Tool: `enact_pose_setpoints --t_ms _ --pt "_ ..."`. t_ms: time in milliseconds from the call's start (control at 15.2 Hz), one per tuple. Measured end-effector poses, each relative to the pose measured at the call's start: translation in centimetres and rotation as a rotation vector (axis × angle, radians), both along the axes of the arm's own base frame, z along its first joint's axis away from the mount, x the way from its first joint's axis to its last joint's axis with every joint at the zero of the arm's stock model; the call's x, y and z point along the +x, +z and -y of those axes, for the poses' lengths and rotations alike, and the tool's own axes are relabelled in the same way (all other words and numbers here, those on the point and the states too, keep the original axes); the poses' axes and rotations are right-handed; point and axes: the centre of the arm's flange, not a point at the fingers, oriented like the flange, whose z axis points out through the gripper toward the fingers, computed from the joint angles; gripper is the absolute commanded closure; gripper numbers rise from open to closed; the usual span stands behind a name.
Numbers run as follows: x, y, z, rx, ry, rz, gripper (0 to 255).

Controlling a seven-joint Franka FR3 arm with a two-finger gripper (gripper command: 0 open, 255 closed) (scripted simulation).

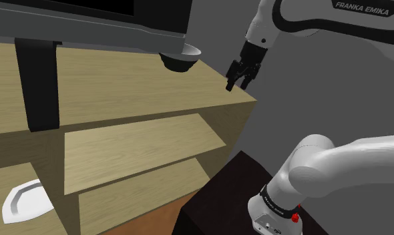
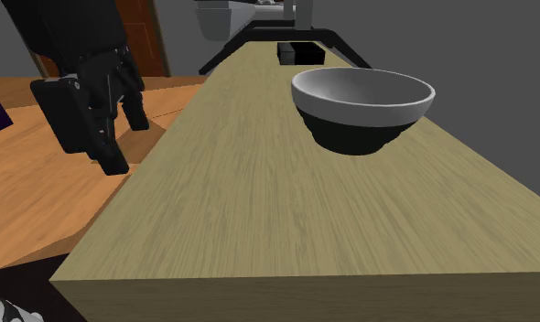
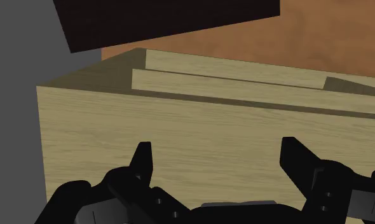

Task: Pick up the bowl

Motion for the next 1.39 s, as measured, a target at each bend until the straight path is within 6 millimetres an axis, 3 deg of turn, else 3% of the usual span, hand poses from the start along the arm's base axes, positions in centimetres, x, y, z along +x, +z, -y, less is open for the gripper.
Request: enact_pose_setpoints --t_ms 132,264,1386 --pt "0.5 0.1 0.1 0.001 0.001 0.001 0" --pt "2.5 0.8 0.7 0.006 0.005 0.004 0" --pt "22.8 6.6 7.5 0.045 0.046 0.034 0"
